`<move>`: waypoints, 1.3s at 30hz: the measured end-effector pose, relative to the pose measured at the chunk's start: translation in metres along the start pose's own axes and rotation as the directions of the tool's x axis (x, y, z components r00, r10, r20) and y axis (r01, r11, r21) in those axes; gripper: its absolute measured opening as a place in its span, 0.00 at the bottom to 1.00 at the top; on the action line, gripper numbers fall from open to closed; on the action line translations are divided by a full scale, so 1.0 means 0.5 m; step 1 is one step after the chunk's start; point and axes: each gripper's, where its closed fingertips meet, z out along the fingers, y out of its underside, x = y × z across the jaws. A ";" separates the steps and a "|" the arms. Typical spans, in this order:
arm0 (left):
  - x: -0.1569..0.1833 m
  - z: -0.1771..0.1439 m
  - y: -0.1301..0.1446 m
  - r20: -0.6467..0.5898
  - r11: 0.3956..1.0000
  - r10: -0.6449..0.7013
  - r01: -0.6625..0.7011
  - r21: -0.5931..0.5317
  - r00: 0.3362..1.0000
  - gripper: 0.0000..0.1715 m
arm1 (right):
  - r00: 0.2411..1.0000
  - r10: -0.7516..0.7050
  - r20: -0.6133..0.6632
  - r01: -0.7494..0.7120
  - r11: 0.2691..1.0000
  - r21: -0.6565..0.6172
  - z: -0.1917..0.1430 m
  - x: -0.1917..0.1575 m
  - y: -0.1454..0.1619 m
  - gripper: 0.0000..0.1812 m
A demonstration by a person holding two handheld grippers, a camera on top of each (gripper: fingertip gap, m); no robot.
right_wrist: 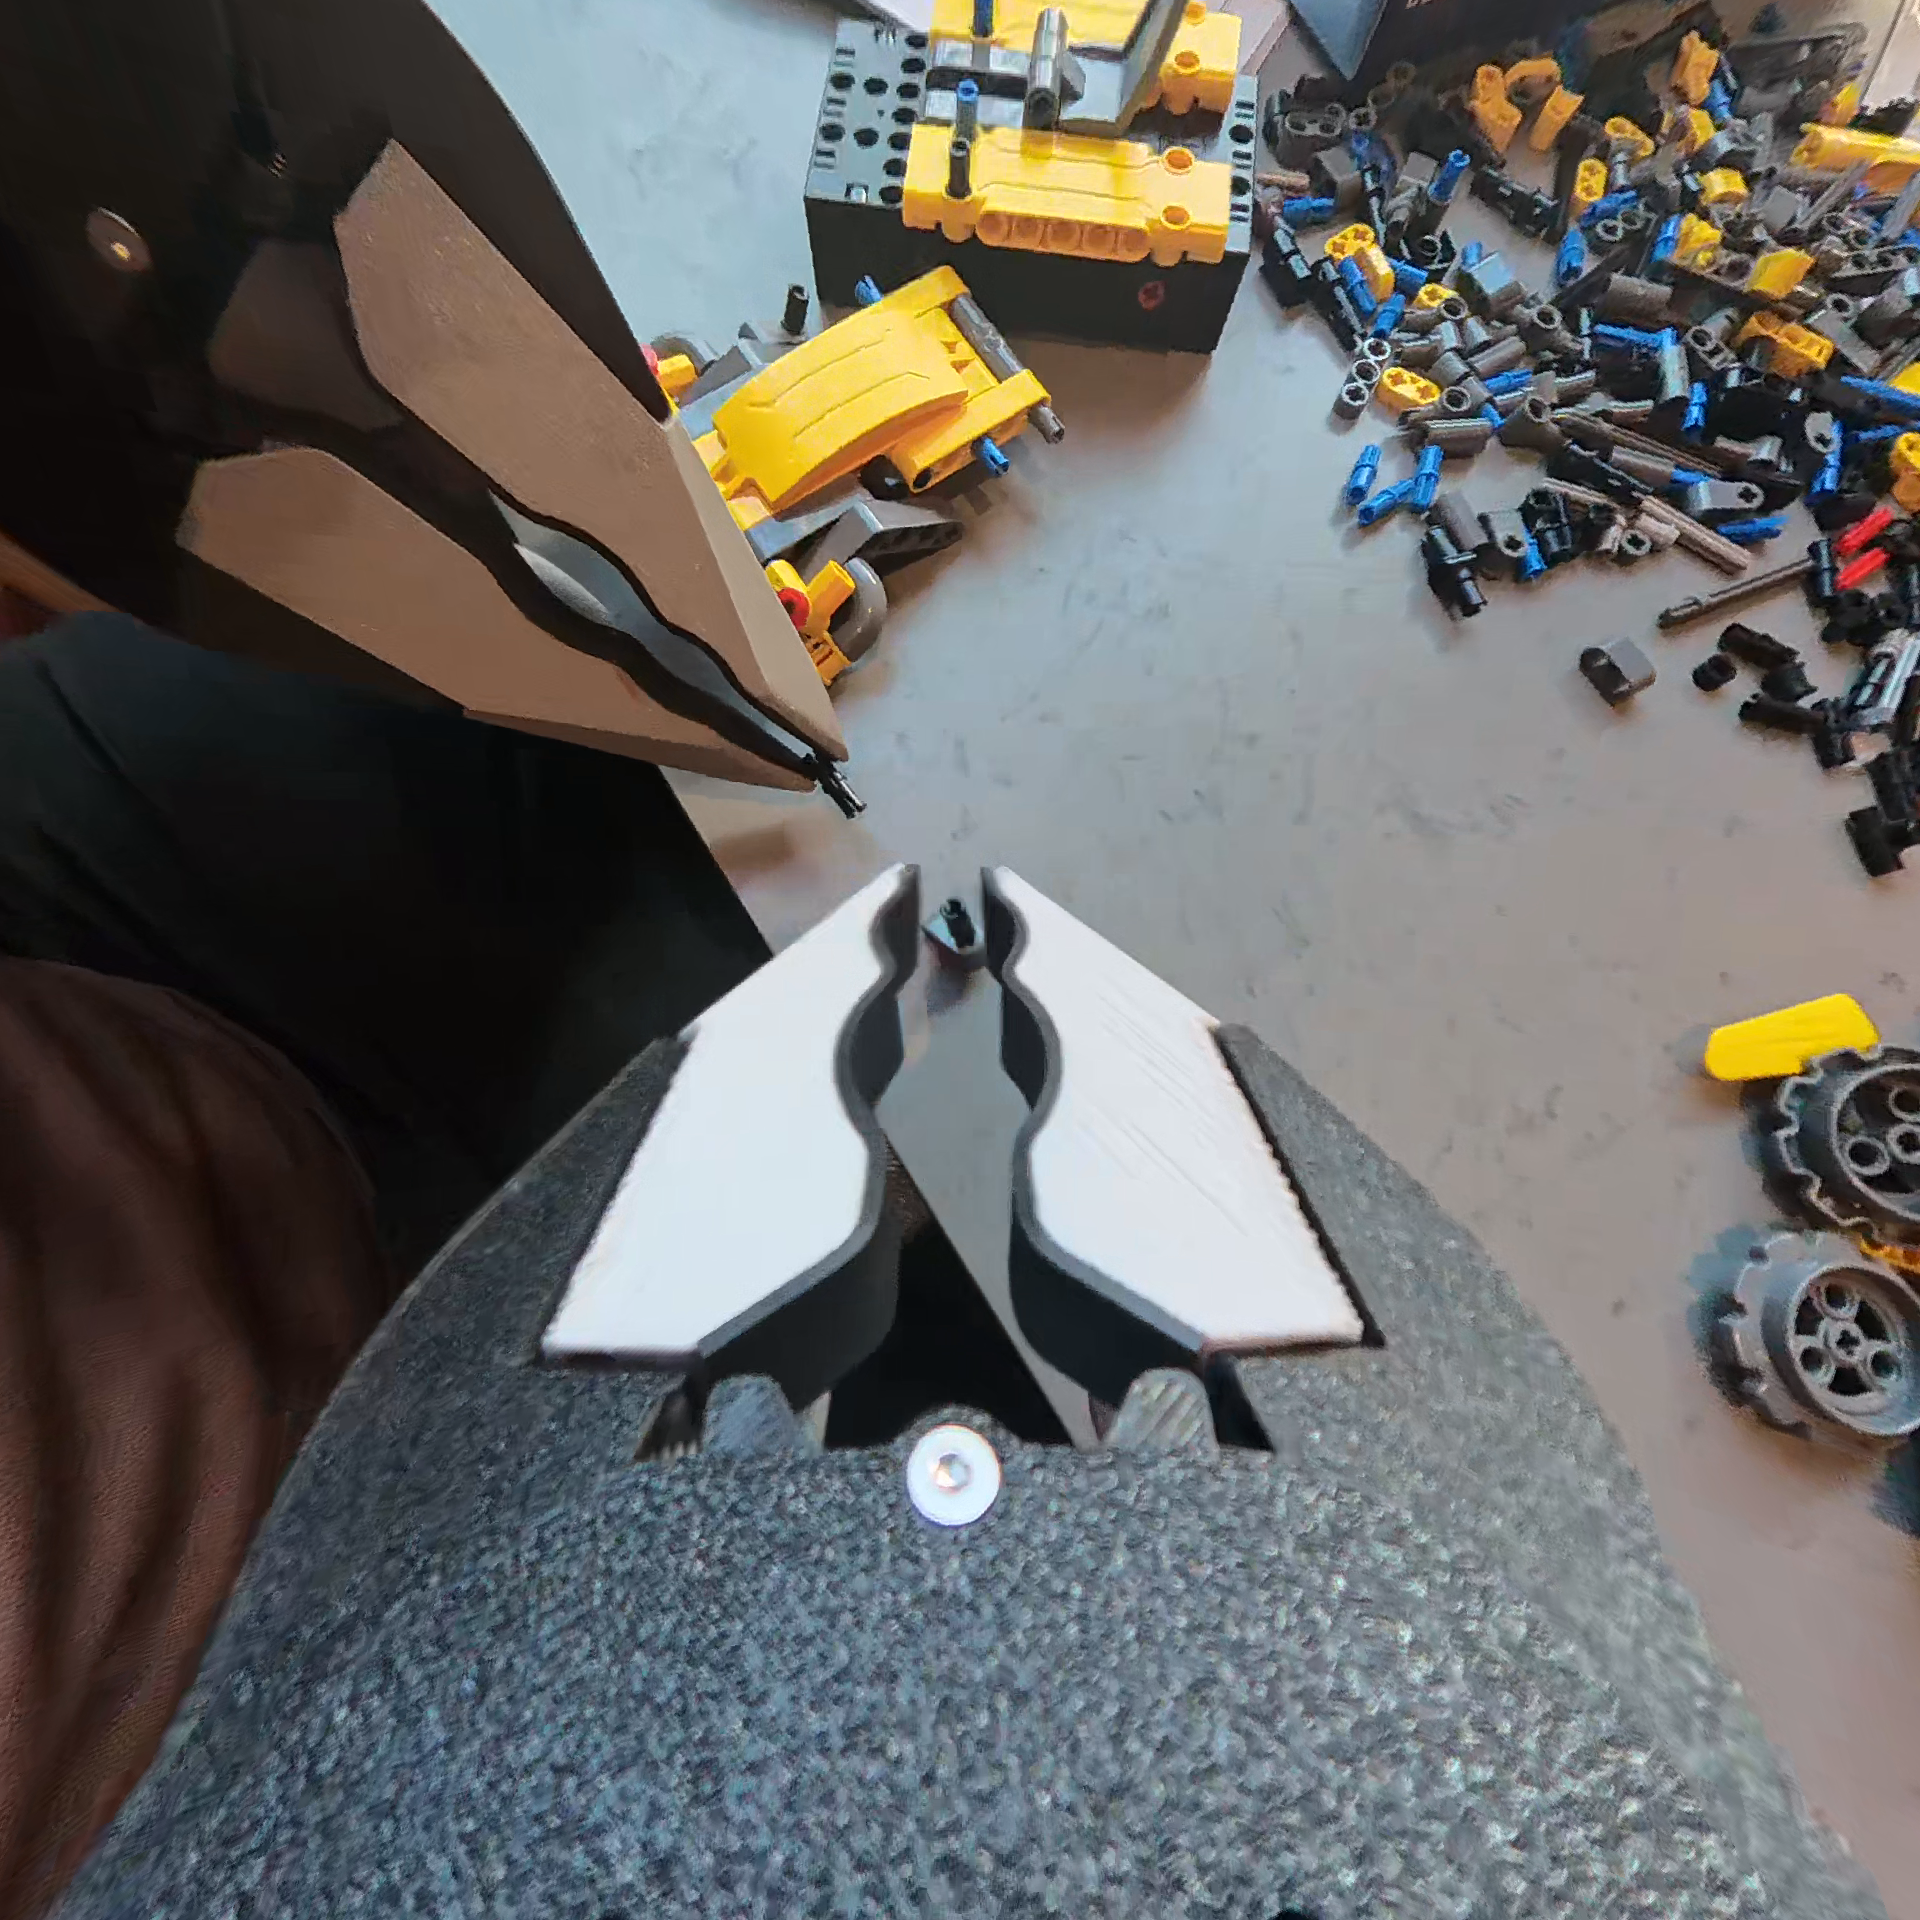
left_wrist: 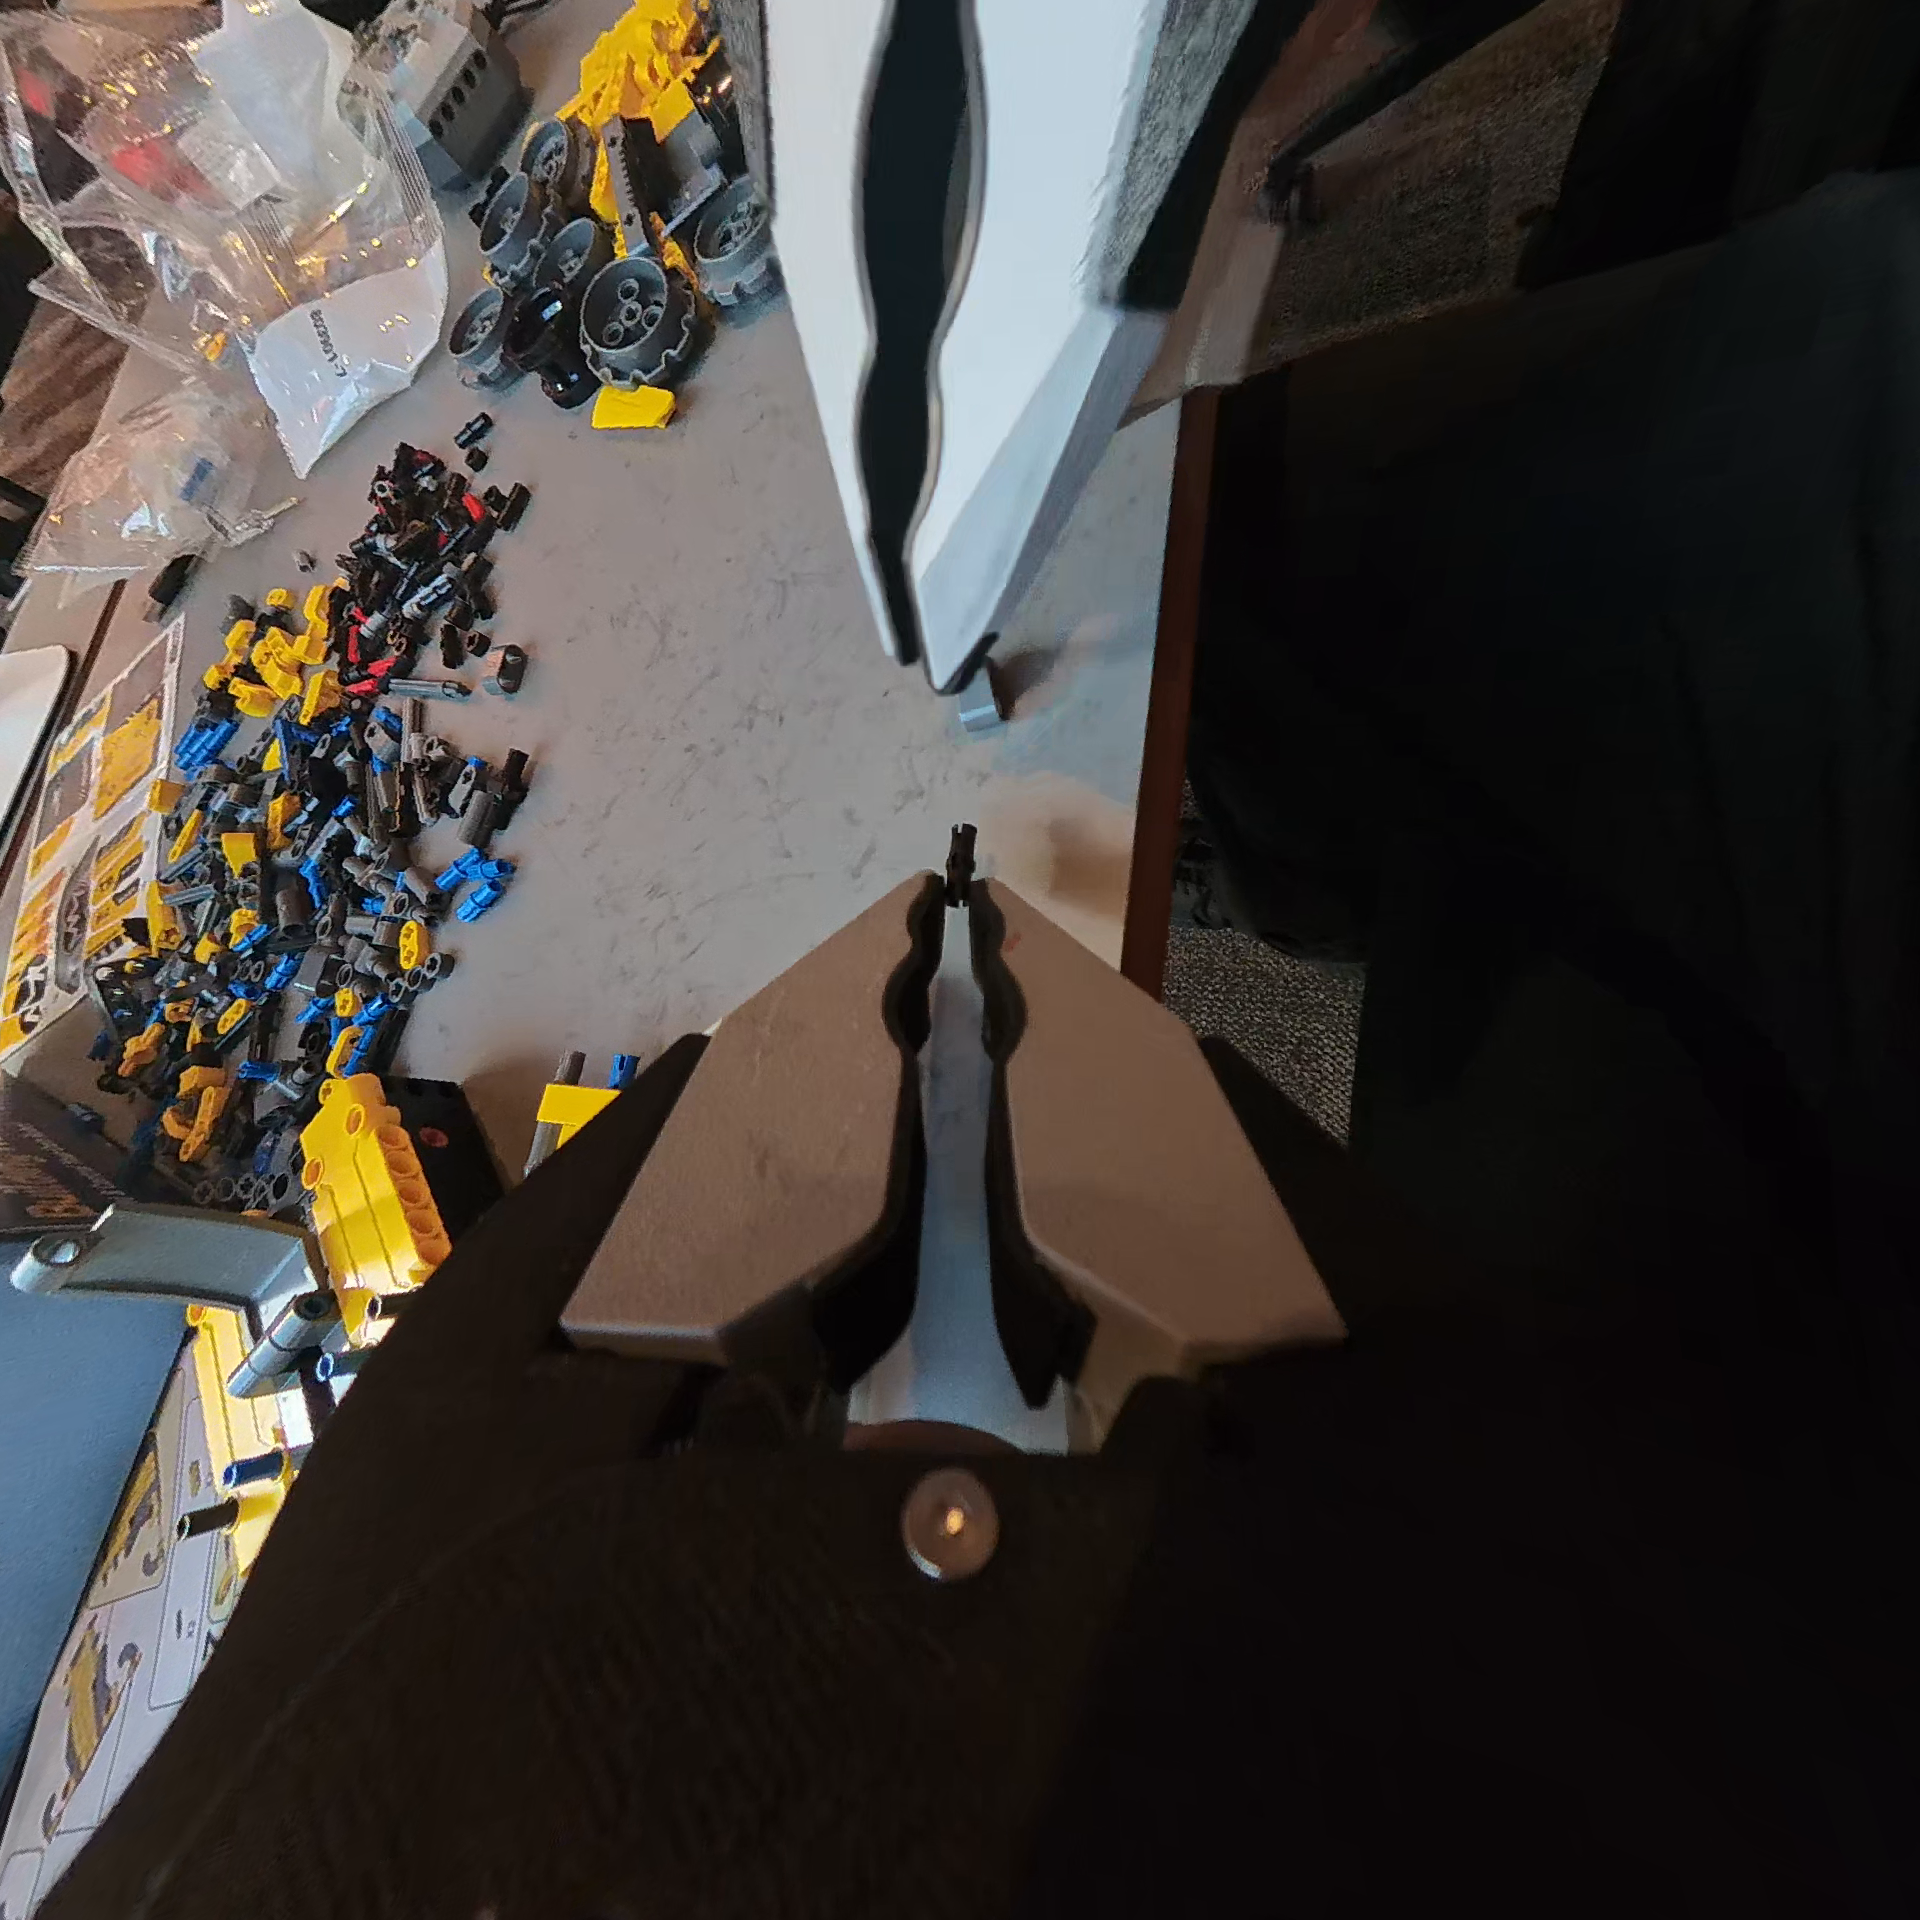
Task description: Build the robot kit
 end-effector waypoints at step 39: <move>-0.002 0.002 0.005 0.013 1.000 0.000 0.000 -0.018 1.000 0.01 | 0.801 -0.555 -0.224 0.591 0.793 0.149 -0.027 -0.010 0.064 0.03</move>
